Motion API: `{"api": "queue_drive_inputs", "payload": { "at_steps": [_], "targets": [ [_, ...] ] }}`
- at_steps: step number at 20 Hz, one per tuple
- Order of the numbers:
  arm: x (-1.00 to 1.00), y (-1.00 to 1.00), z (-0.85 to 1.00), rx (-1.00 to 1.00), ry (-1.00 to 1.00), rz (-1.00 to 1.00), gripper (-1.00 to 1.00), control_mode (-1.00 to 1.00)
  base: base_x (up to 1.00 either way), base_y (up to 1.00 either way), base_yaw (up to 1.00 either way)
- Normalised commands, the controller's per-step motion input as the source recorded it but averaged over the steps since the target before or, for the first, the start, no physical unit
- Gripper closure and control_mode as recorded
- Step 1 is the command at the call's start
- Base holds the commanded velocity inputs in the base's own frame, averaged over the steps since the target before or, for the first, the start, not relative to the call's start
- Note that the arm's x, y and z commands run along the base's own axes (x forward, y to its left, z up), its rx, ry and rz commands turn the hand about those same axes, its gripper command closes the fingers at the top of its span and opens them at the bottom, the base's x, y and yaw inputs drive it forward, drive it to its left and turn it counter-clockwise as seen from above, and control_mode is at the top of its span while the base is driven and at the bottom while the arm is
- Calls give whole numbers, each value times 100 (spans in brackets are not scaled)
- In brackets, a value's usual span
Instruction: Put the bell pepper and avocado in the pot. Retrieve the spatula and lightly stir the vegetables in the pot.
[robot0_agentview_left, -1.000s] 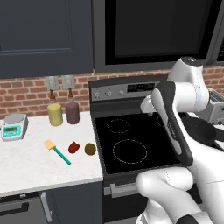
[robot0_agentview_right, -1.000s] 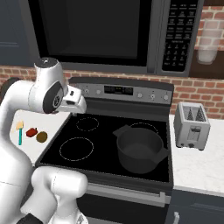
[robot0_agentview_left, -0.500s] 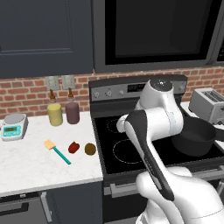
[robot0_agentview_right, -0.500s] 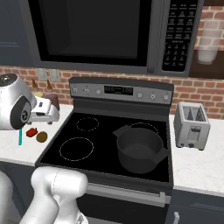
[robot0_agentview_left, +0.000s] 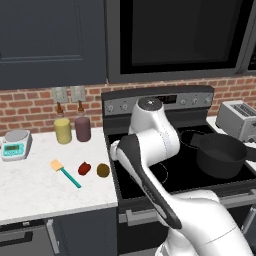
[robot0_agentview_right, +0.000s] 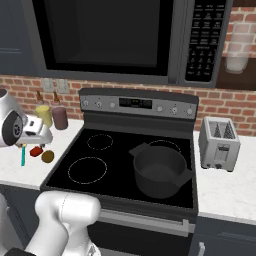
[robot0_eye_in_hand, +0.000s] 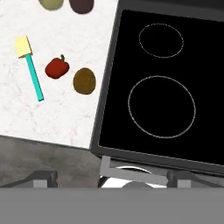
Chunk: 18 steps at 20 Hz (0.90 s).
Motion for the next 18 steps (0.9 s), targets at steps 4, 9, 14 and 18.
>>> {"api": "queue_drive_inputs", "payload": {
  "at_steps": [4,9,14,18],
  "targets": [
    [16,4,-41,9,8,5,-100,-100,0,0,0],
    [12,0,-28,3,0,1,-100,-100,0,0,0],
    [3,0,-10,0,4,3,-100,-100,0,0,0],
    [7,1,-13,0,8,2,-100,-100,0,0,0]
  ]
}}
